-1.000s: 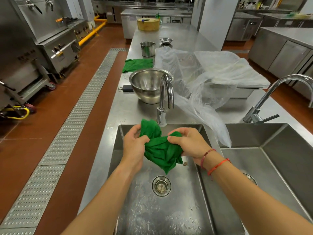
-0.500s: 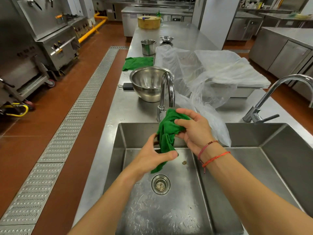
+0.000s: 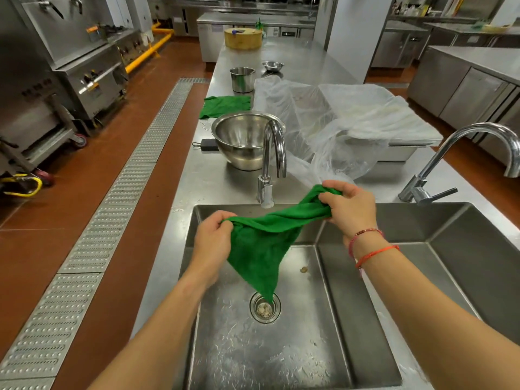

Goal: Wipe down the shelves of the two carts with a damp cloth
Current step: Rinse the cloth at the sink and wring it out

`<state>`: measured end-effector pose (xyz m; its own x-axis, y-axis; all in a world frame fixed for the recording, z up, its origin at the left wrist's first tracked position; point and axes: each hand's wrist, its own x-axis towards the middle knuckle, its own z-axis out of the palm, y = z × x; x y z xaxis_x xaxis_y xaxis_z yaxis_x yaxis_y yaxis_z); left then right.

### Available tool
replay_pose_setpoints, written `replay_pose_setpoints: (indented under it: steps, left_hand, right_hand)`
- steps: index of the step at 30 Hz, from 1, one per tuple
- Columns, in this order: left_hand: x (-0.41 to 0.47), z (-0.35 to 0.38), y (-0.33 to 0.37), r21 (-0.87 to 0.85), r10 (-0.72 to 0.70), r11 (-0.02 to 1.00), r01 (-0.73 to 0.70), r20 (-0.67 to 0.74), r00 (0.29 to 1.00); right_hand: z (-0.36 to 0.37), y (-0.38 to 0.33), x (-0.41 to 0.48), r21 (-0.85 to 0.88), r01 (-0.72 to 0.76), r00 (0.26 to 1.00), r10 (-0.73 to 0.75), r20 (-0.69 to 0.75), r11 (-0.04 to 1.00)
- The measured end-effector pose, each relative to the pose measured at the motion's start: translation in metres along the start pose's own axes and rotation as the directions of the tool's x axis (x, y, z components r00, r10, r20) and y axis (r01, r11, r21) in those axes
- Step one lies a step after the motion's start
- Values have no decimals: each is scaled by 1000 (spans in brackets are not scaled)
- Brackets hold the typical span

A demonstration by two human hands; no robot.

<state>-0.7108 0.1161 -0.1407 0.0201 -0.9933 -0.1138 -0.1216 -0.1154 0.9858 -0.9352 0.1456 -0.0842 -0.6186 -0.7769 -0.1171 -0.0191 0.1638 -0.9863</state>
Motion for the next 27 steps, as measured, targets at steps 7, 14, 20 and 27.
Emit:
replay_pose_setpoints:
  steps: [7, 14, 20, 27]
  left_hand:
    - [1, -21, 23, 76, 126, 990, -118, -106, 986]
    - [1, -23, 30, 18, 148, 989, -147, -85, 985]
    - [20, -50, 13, 137, 88, 989, -62, -195, 977]
    - [5, -26, 14, 31, -65, 997, 67, -47, 997]
  right_hand:
    - [-24, 11, 14, -195, 18, 988, -48, -149, 981]
    - [-25, 23, 18, -438, 31, 999, -22, 26, 898]
    - [-37, 17, 10, -787, 166, 984, -48, 171, 594]
    - [-10, 1, -8, -512, -139, 844, 372, 386, 848]
